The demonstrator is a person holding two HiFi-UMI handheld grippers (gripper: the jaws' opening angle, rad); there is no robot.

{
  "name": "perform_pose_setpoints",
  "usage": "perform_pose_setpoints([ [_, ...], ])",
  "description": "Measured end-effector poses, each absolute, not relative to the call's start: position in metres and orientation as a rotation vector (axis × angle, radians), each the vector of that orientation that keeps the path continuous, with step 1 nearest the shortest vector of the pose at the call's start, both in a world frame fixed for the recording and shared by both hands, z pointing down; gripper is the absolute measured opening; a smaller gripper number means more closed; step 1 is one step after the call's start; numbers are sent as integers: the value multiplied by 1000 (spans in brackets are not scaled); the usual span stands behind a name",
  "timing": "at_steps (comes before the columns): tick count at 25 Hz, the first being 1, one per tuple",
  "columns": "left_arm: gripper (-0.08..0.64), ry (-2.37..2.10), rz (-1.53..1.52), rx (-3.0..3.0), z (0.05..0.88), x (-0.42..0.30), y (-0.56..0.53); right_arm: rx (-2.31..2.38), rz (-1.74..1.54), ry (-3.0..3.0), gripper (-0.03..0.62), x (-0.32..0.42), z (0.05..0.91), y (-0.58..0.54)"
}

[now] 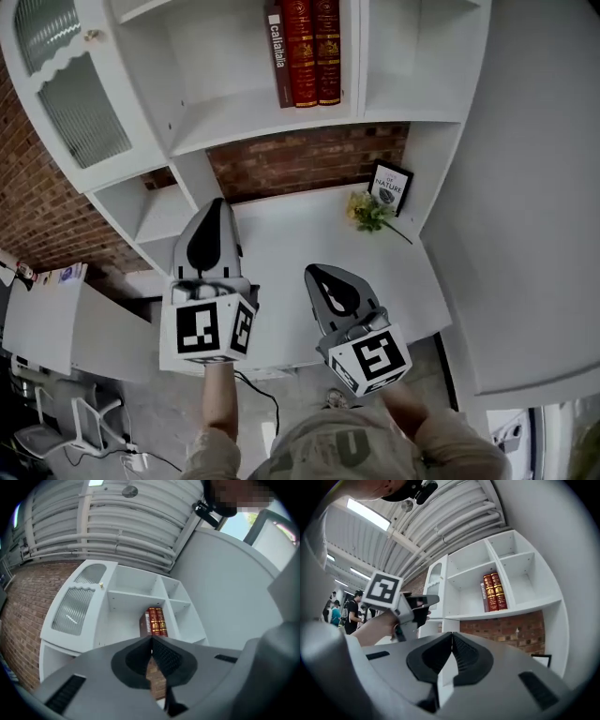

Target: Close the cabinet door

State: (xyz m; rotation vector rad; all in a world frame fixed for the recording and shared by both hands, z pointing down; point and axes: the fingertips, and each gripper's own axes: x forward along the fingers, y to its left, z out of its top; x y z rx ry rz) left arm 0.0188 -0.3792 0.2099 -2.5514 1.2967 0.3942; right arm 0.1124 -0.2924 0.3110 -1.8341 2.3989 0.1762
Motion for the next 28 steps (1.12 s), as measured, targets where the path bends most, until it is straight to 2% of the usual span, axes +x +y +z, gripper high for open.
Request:
perform_pose_setpoints([
  [8, 14, 1250, 148, -2709, 333, 53, -300, -2086, 211, 2282, 15, 148, 333, -250],
  [16, 14, 1108, 199, -2759, 332, 82, -263, -2205, 148, 2286, 15, 152, 365, -225],
  [28, 14, 1084, 149, -2852, 356, 77, -253, -2235, 114, 2301, 15, 148, 376, -213],
])
